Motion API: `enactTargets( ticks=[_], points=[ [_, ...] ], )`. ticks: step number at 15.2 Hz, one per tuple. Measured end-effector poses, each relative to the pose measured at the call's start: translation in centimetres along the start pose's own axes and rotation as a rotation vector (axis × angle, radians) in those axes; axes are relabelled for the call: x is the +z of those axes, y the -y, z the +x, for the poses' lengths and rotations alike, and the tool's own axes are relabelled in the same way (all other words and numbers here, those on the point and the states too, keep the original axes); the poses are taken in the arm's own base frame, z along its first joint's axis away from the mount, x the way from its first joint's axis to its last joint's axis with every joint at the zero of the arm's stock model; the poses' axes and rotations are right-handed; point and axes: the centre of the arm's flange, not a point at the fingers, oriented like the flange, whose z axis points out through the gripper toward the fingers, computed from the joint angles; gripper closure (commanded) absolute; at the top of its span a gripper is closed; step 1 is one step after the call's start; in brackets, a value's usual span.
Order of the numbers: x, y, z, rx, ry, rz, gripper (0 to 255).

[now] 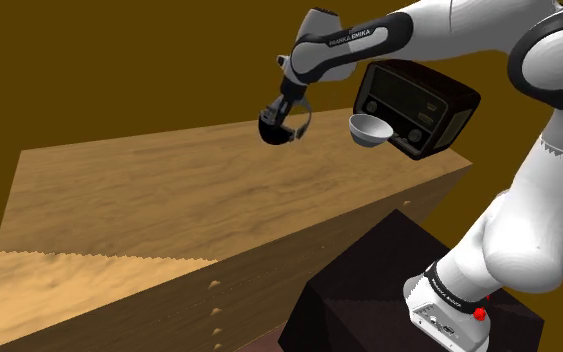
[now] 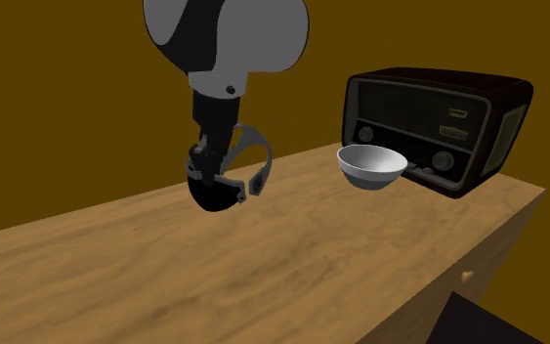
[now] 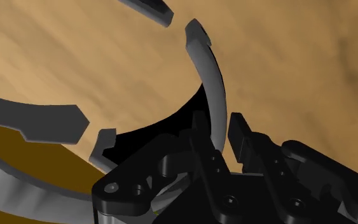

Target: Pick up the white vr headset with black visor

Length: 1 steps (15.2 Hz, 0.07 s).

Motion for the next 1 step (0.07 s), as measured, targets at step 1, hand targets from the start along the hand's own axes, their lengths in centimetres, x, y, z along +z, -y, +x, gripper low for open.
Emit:
enactTargets(
  ticks=[1],
  points=[
    [-0.32, 0.03, 0.03, 0.000, 0.000, 0.000, 255]
  ],
)
